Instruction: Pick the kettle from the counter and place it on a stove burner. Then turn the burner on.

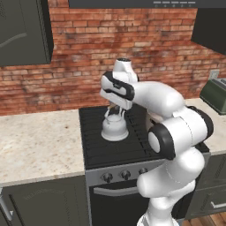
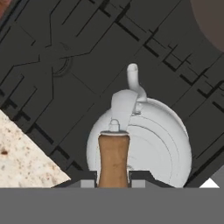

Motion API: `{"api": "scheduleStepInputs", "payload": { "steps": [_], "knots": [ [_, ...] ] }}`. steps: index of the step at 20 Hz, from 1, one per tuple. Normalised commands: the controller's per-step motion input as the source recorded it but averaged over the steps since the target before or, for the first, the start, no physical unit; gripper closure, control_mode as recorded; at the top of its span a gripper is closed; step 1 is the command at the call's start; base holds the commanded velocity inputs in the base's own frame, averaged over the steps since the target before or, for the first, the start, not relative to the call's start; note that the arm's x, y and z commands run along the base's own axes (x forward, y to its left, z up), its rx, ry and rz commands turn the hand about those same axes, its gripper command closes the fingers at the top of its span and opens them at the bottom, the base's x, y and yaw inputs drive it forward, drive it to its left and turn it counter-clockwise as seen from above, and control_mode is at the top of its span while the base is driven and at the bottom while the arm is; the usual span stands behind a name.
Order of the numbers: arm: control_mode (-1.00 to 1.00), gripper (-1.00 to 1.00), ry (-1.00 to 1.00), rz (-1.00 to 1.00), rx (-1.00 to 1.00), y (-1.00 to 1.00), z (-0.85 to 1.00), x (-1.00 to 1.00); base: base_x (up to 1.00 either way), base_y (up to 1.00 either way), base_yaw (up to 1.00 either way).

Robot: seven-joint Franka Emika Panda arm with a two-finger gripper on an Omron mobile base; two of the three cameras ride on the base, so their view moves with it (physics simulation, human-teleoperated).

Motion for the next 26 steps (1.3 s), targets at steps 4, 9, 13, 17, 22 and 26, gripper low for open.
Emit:
{"api": "scheduleStepInputs", "payload": {
  "steps": [4,9,13,17,22,26],
  "knots": [
    [-1.00,1.00,0.05,0.01,0.06,0.00,-0.03,0.00,0.00,0.00,0.00],
    [-1.00,1.00,0.00,0.00,0.00,0.00,0.00,0.00,0.00,0.00,0.00],
    [-1.00,1.00,0.00,0.00,0.06,0.00,-0.09,0.00,0.00,0.00,0.00],
    [-1.00,1.00,0.00,0.00,0.07,0.00,-0.22,0.00,0.00,0.00,0.00],
    [-1.00,1.00,0.00,0.00,0.06,0.00,-0.20,0.00,0.00,0.00,0.00],
    [-1.00,1.00,0.00,0.00,0.03,0.00,-0.06,0.00,0.00,0.00,0.00]
  ]
}}
